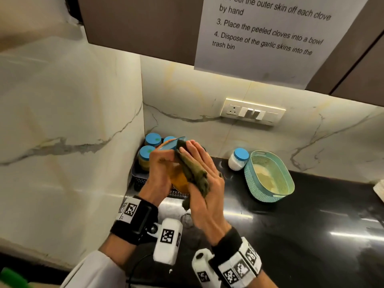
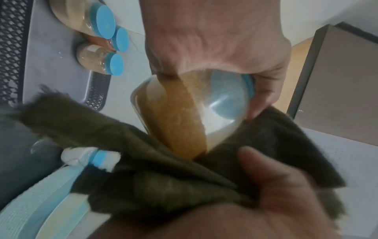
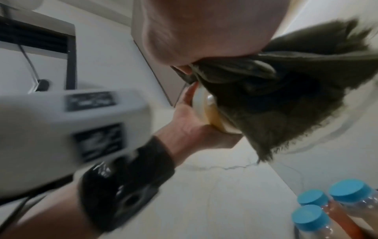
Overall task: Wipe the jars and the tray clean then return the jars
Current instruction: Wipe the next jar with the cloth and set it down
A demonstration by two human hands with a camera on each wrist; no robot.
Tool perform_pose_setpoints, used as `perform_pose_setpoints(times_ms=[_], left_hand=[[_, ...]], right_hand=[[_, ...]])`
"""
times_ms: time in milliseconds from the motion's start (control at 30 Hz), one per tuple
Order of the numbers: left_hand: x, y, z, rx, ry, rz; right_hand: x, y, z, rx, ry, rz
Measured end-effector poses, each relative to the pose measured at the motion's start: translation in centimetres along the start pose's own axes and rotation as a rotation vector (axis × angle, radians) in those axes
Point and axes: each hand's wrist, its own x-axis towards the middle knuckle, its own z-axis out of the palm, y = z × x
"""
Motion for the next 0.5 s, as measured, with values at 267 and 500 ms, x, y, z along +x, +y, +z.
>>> perform_pose_setpoints(times_ms=[267, 500], left_hand=[[-0.8, 0.6, 0.0, 0.083, -0.052, 0.004], [-0.8, 0.5, -0.1, 0.107, 0.071, -0.025]], right_hand=[[2.3, -0.7, -0.2, 0.230, 0.050, 0.309], [0.2, -0.1, 0.0, 0.007, -0.100, -0.005]])
